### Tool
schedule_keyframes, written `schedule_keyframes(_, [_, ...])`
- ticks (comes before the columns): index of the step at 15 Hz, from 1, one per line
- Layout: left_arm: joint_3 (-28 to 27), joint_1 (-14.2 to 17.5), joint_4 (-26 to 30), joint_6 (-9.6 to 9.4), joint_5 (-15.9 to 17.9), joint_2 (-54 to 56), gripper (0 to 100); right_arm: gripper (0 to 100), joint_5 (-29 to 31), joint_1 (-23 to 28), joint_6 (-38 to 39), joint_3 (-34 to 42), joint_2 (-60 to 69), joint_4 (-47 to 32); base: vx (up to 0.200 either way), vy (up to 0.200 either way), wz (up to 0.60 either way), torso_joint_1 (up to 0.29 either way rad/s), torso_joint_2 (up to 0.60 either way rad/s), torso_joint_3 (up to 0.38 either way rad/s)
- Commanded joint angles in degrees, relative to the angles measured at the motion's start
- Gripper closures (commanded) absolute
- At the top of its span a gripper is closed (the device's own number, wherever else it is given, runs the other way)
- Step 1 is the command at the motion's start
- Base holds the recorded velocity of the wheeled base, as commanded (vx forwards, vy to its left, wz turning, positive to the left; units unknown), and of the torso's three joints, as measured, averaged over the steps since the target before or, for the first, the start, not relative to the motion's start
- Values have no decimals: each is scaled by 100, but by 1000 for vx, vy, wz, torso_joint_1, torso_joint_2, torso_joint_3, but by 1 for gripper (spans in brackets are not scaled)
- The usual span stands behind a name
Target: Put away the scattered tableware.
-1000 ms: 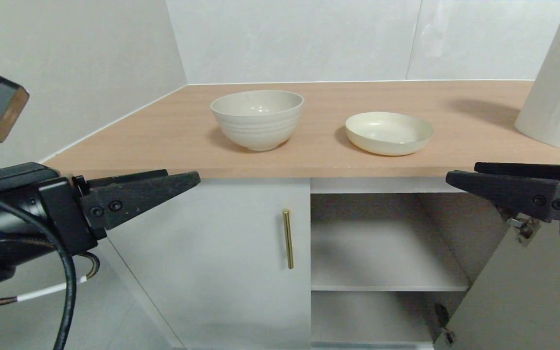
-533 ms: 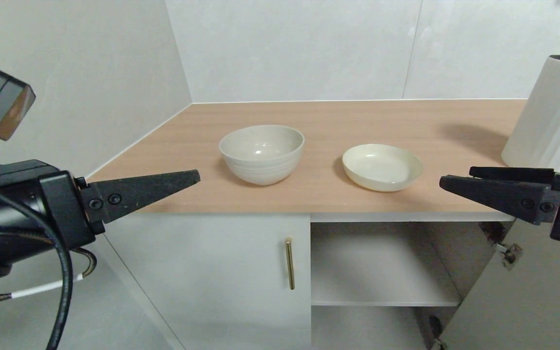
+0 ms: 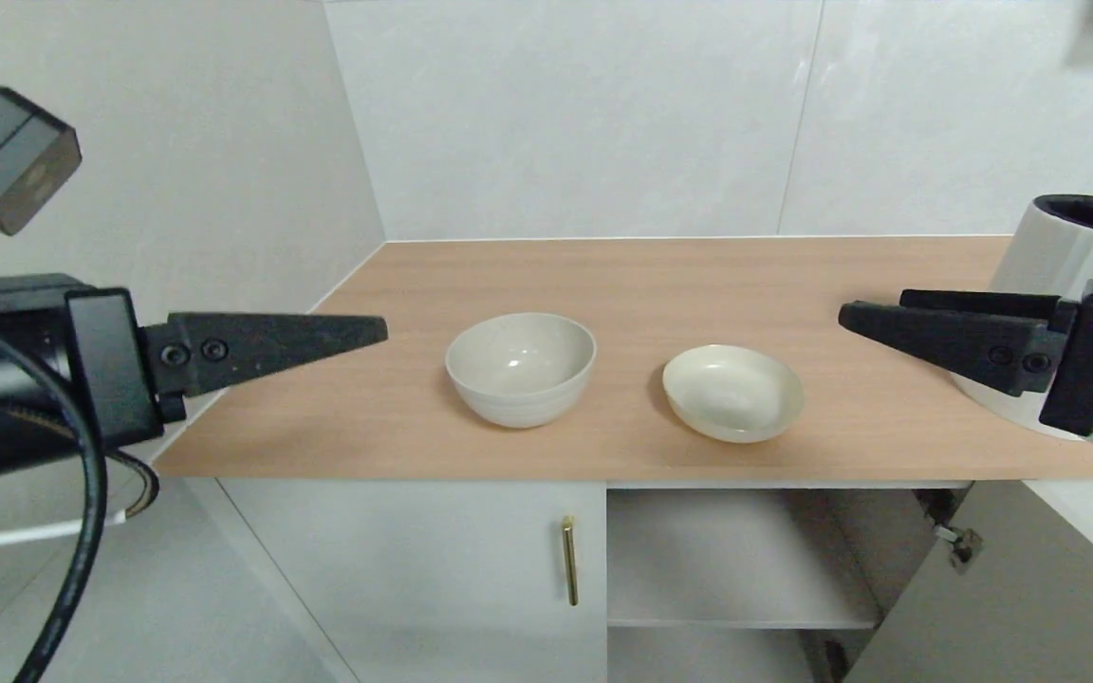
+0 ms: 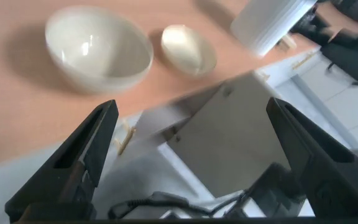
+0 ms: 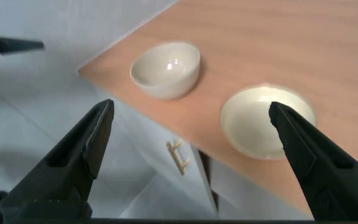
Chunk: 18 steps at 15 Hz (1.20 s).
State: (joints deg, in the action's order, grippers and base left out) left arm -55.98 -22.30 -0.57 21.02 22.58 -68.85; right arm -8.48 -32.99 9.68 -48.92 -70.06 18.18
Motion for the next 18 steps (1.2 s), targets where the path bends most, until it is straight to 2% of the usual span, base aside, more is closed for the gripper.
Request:
schedule_keyframes(1, [-642,120,356,17,-16,-392,0,0,5,12,-10,41,-192,81,0,0,0,149,-310,-178])
schedule_keyframes(3, [-1416,322,980,17,-175,-893,0,0,137,170,-1,-399,-623,-77,0,0,0,61,-149,-83])
schedule_keyframes(4, [-1592,384,1182,17,-307,-1051,0,0,330,275,8,-636,-790,-359,0,0,0,0,0,0])
schedule_keyframes(6, [-1767,445,1507,8,-1089,-1526,0,0,1130,302,298,-1621,-1221,-1897,0,0,0,0,0,0])
schedule_keyframes(8, [-1908,358,1587,8,-2099,-1825,0,0,1560,302,772,-2148,-1528,-2556,0,0,0,0,0,0])
schedule_keyframes(9, [-1952,199,1692,-1,-2574,-1974,0,0,1833,302,799,-2227,-1651,-2793,0,0,0,0,0,0])
schedule_keyframes(10, [-1961,111,1718,-1,-2873,-2141,0,0,2097,302,799,-2289,-1774,-2872,0,0,0,0,0,0])
schedule_keyframes(13, [-2049,-354,1674,-1,-3084,-2783,0,0,2299,302,799,-2280,-2003,-2846,0,0,0,0,0,0])
schedule_keyframes(15, [-2198,-407,1560,17,-3594,-3389,0,0,2299,302,816,-2262,-2082,-2837,0,0,0,0,0,0])
schedule_keyframes(16, [-2233,-407,1437,25,-3734,-3547,0,0,2299,302,816,-2245,-2073,-2837,0,0,0,0,0,0])
schedule_keyframes(18, [-2224,-407,1261,34,-3734,-3653,0,0,2299,302,825,-2245,-2056,-2820,0,0,0,0,0,0])
